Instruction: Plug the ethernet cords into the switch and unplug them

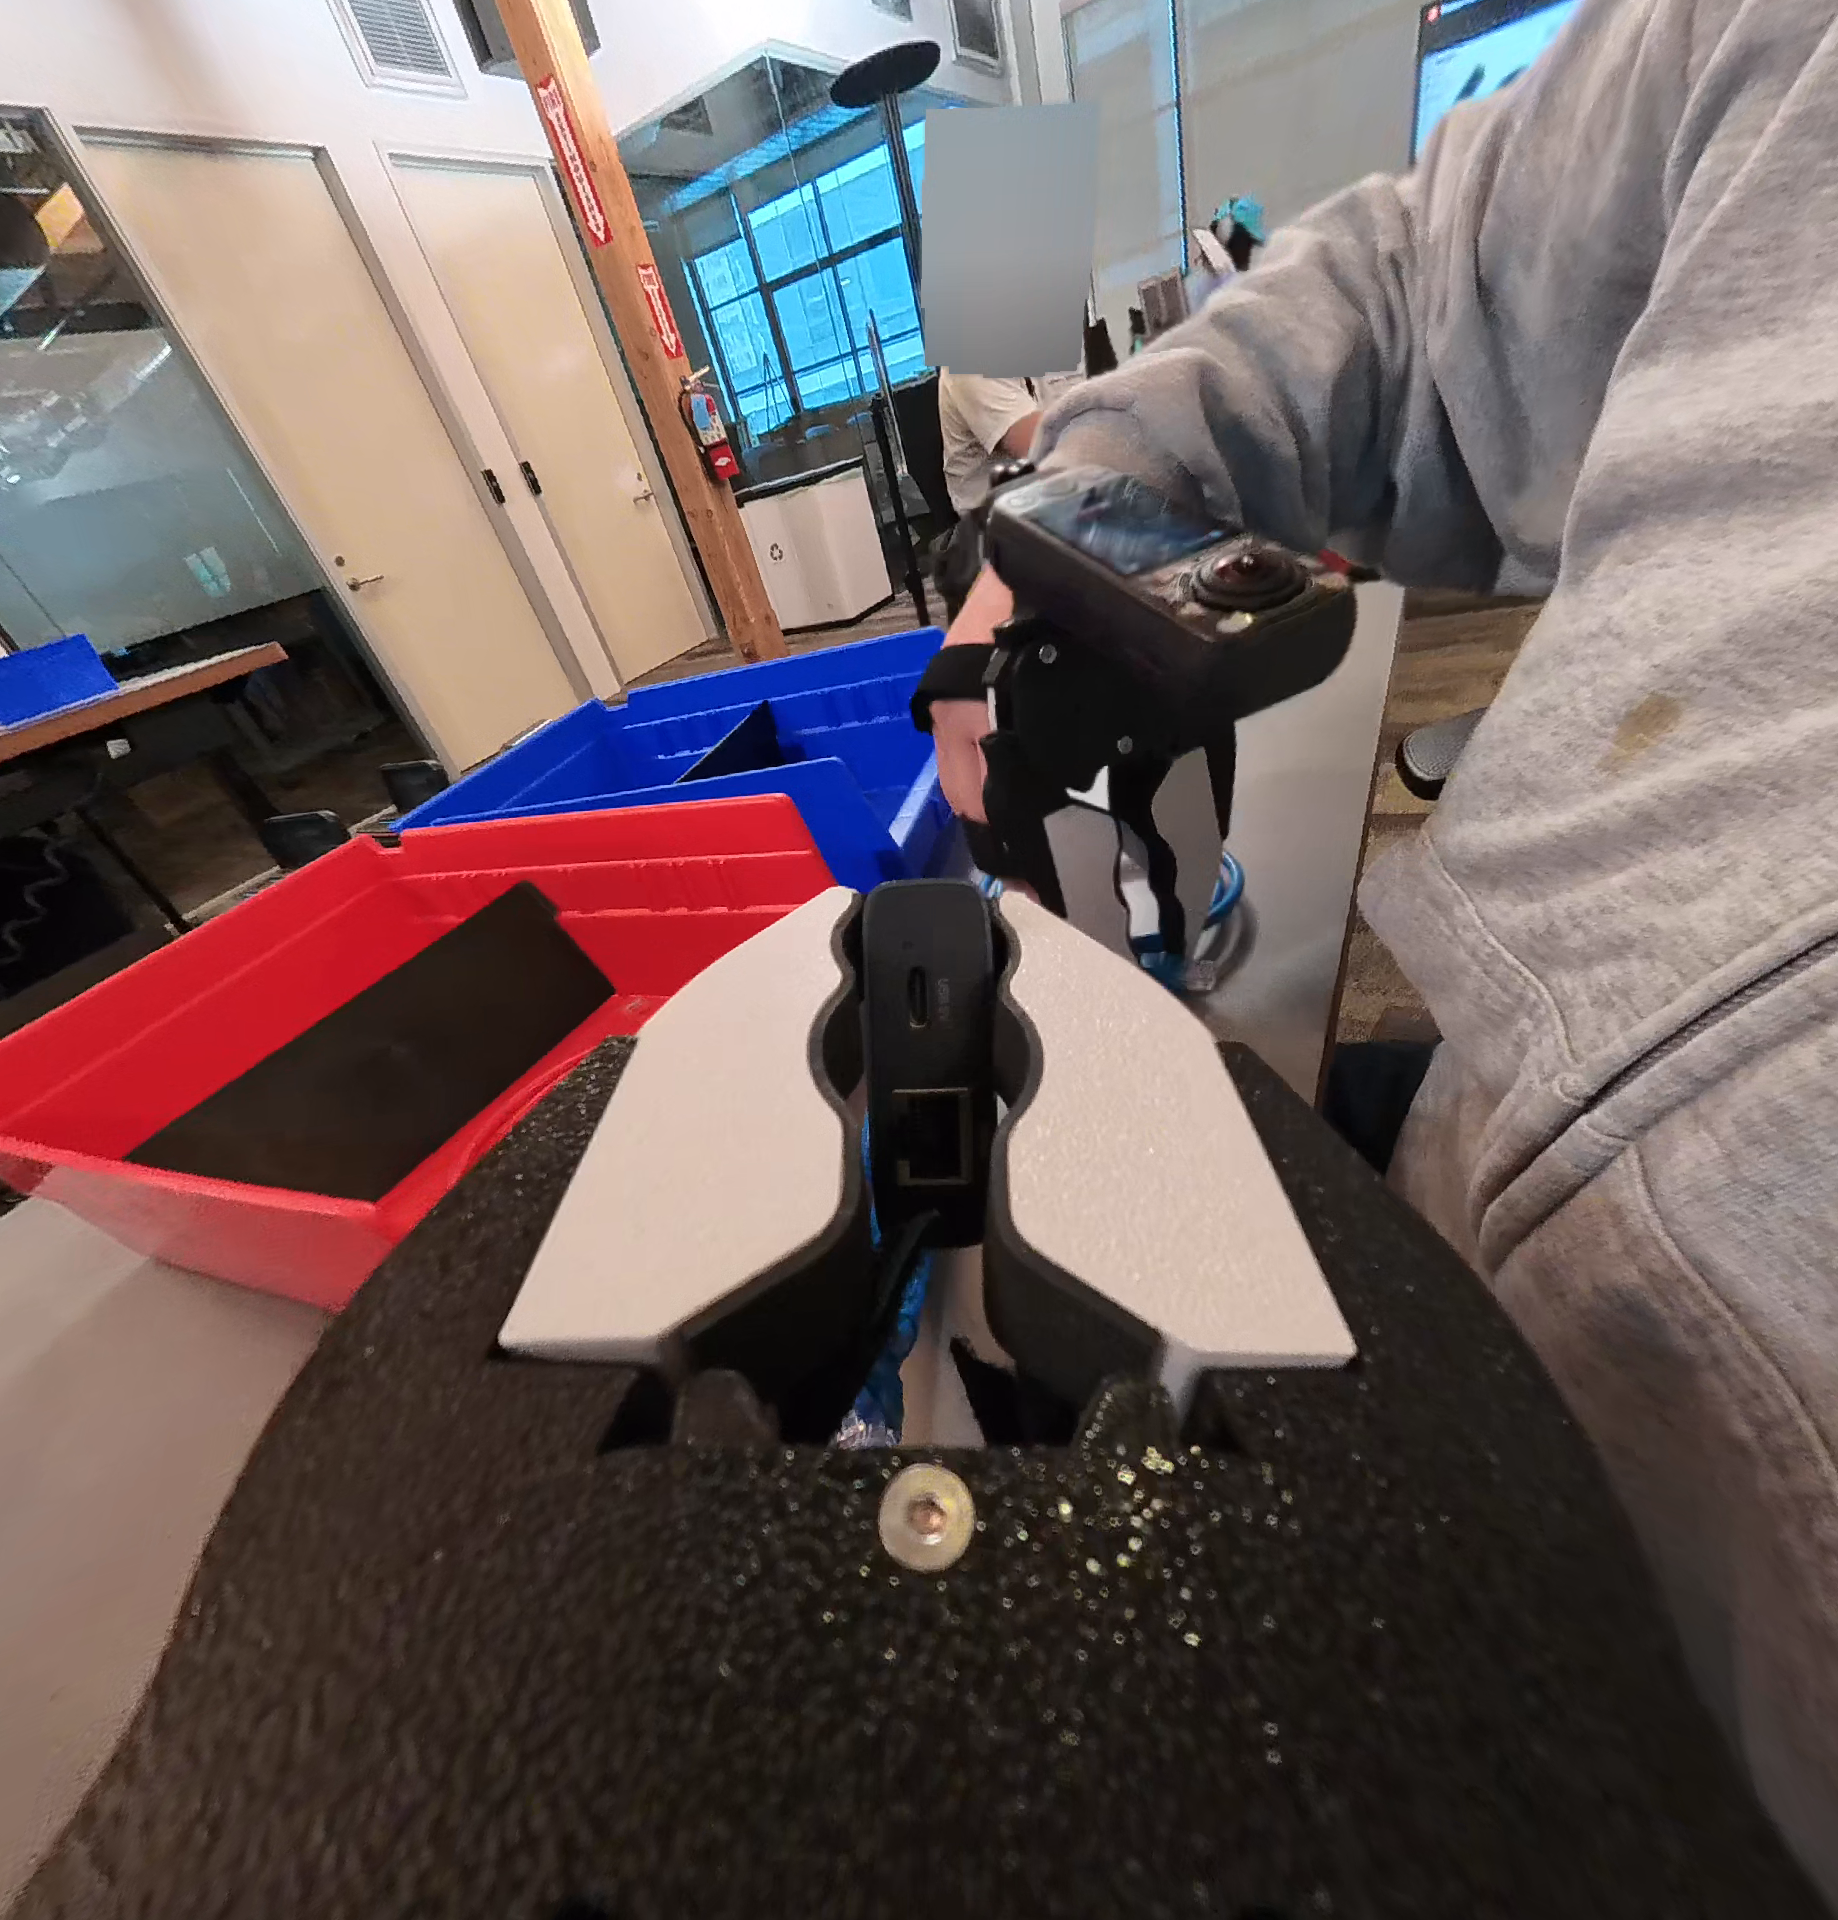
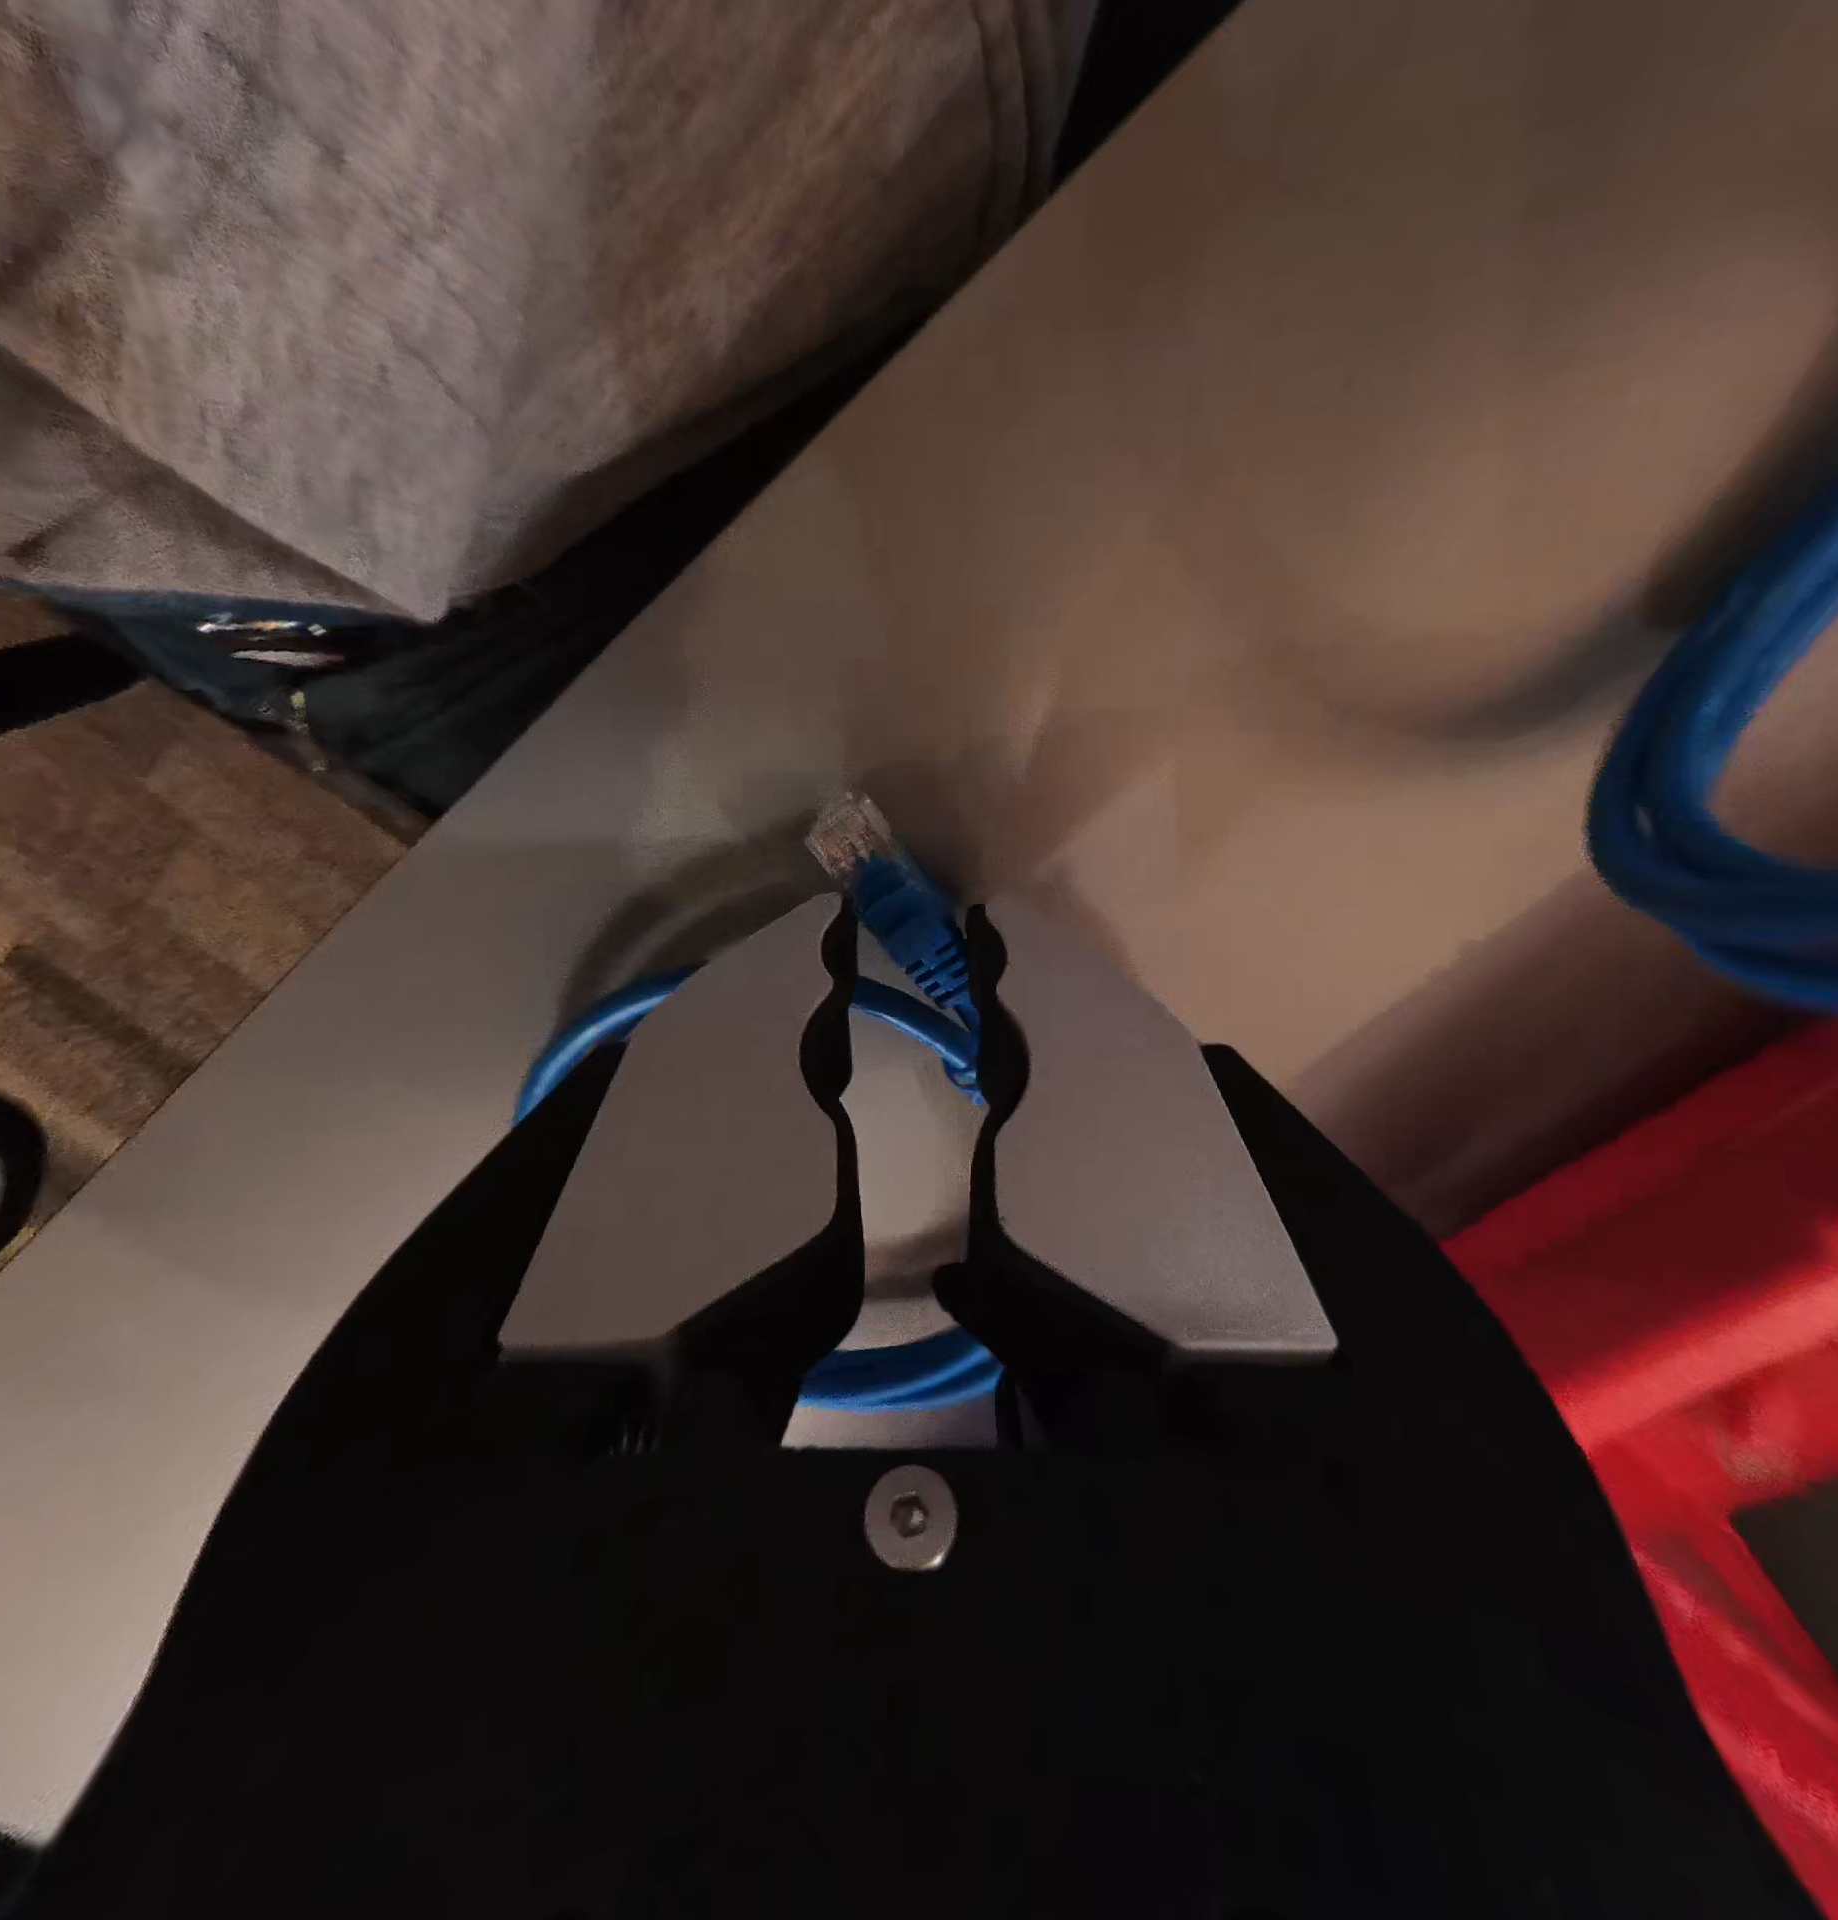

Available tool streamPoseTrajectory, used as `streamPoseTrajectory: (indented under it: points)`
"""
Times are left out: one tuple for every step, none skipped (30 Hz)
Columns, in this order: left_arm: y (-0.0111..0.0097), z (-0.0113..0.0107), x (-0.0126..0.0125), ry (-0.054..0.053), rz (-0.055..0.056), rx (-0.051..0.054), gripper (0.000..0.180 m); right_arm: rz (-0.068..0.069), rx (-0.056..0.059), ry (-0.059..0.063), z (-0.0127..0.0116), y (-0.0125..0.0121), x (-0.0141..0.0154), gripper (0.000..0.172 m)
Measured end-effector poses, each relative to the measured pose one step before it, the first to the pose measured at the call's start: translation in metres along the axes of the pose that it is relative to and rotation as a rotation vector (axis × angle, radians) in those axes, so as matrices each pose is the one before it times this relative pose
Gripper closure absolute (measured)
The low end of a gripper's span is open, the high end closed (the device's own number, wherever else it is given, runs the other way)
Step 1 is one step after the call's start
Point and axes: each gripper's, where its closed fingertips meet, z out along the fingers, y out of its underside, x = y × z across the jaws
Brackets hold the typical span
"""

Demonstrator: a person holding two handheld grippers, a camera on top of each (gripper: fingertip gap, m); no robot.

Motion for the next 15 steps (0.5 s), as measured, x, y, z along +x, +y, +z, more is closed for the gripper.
streamPoseTrajectory:
  points:
    - [0.00029,-0.00019,-0.00128,-0.0025,-0.0107,0.0059,0.160,0.0363,0.0227,0.0650,-0.00628,0.00023,0.00651,0.153]
    - [0.00011,-0.00034,-0.00110,-0.0021,-0.0097,0.0051,0.160,0.0402,0.0374,0.0797,-0.00840,-0.00175,0.00825,0.154]
    - [-0.00042,-0.00019,-0.00213,-0.0032,-0.0069,0.0048,0.160,0.0348,0.0448,0.0844,-0.01005,-0.00331,0.00840,0.154]
    - [-0.00094,0.00009,-0.00213,-0.0053,-0.0099,0.0061,0.160,0.0289,0.0483,0.0894,-0.01045,-0.00461,0.00851,0.155]
    - [-0.00105,0.00024,-0.00199,-0.0029,-0.0124,0.0074,0.160,0.0259,0.0451,0.0946,-0.01016,-0.00520,0.00921,0.155]
    - [-0.00144,0.00072,-0.00212,-0.0023,-0.0123,0.0089,0.160,0.0193,0.0381,0.0925,-0.00953,-0.00471,0.00879,0.157]
    - [-0.00112,0.00094,-0.00127,-0.0022,-0.0136,0.0091,0.160,0.0129,0.0337,0.0881,-0.00834,-0.00446,0.00793,0.158]
    - [-0.00112,0.00124,-0.00054,0.0018,-0.0118,0.0116,0.160,0.0147,0.0348,0.0823,-0.00692,-0.00488,0.00724,0.159]
    - [-0.00167,0.00127,-0.00028,0.0045,-0.0096,0.0147,0.160,0.0097,0.0307,0.0668,-0.00531,-0.00456,0.00498,0.160]
    - [-0.00109,0.00166,0.00022,0.0033,-0.0123,0.0152,0.160,0.0080,0.0252,0.0637,-0.00393,-0.00382,0.00439,0.160]
    - [-0.00123,0.00154,0.00008,0.0042,-0.0119,0.0171,0.160,0.0068,0.0174,0.0547,-0.00261,-0.00267,0.00353,0.160]
    - [-0.00102,0.00145,0.00050,0.0042,-0.0116,0.0188,0.160,0.0080,0.0072,0.0475,-0.00168,-0.00130,0.00289,0.160]
    - [0.00010,0.00148,-0.00016,0.0011,-0.0138,0.0139,0.160,0.0076,0.0071,0.0408,-0.00107,-0.00116,0.00220,0.160]
    - [0.00192,0.00158,-0.00017,0.0002,-0.0122,0.0087,0.160,0.0118,0.0072,0.0337,-0.00054,-0.00115,0.00163,0.160]
    - [0.00239,0.00148,-0.00001,-0.0011,-0.0119,-0.0001,0.160,0.0162,0.0013,0.0273,-0.00020,-0.00016,0.00120,0.160]
